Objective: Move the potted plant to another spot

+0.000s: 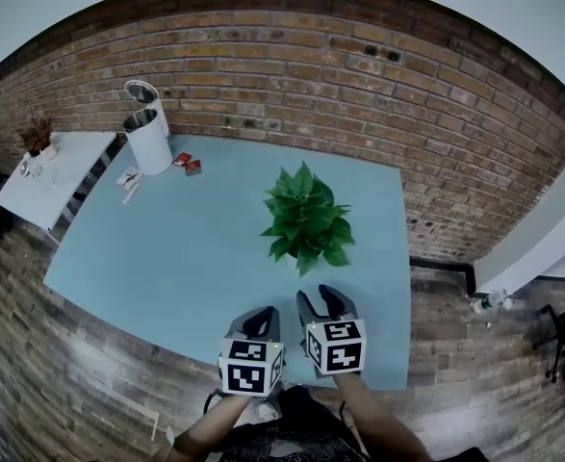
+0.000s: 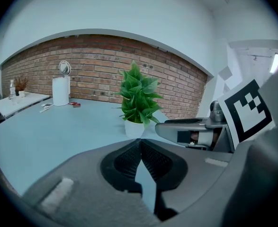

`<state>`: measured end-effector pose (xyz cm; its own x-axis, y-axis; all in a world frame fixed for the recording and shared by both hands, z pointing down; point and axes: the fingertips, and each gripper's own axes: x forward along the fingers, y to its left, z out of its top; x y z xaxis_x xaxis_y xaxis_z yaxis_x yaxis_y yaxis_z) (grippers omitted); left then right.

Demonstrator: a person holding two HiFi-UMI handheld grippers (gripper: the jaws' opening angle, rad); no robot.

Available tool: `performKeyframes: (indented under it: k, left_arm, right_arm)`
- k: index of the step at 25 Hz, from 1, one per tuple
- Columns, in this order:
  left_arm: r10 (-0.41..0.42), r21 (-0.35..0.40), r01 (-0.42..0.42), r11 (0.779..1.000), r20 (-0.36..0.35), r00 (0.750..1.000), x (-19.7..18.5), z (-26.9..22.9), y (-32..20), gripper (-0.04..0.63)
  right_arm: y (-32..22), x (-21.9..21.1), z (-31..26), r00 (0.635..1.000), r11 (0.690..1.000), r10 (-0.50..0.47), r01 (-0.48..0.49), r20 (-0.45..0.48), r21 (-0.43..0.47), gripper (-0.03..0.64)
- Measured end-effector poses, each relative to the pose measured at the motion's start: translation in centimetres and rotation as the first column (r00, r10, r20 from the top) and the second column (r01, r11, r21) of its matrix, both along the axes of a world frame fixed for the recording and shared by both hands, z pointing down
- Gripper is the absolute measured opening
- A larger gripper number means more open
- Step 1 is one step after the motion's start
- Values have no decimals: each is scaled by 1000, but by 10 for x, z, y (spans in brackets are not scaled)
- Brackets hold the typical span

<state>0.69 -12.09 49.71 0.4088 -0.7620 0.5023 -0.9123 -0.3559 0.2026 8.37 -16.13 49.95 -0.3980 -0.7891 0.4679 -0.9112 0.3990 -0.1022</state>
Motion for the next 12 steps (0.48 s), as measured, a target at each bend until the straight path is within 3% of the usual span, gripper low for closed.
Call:
performKeyframes:
  k: [12]
  left_arm:
    - [-25,-20,25,999,4,1000,2,8,-39,-2]
  right_arm:
    - [-45,-3,29,1000,999,3,-3,8,-44,264]
